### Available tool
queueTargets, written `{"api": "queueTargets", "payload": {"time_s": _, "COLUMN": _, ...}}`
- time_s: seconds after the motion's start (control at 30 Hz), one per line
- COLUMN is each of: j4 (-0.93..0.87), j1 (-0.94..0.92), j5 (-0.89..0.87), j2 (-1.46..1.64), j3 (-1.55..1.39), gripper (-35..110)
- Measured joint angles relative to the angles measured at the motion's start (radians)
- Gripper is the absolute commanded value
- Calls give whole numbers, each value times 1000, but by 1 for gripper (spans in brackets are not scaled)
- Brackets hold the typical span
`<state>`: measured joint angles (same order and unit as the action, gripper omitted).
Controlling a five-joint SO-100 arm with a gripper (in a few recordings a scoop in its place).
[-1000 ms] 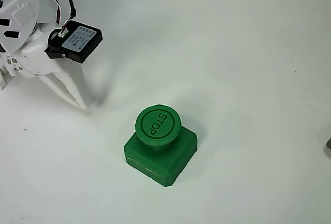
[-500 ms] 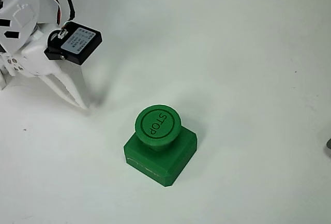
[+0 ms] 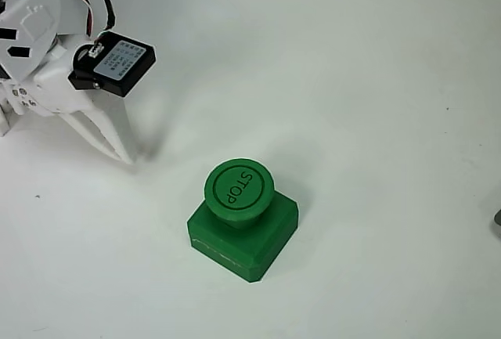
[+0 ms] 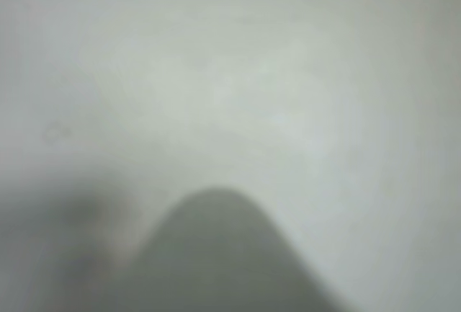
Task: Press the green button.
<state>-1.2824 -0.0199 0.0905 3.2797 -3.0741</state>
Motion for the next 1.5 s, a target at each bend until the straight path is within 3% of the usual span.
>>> {"api": "queueTargets", "payload": {"time_s": 0.43, "j4": 0, "j1": 31, "j5": -20, "j2": 12, "j3": 8, "gripper": 0}}
{"api": "queueTargets", "payload": {"time_s": 0.7, "j4": 0, "j1": 28, "j5": 9, "j2": -8, "j3": 179, "gripper": 0}}
{"api": "queueTargets", "payload": {"time_s": 1.17, "j4": -5, "j1": -25, "j5": 98, "j2": -676, "j3": 704, "gripper": 0}}
{"api": "queueTargets", "payload": {"time_s": 1.5, "j4": -176, "j1": -38, "j5": 164, "j2": -1193, "j3": 1230, "gripper": 0}}
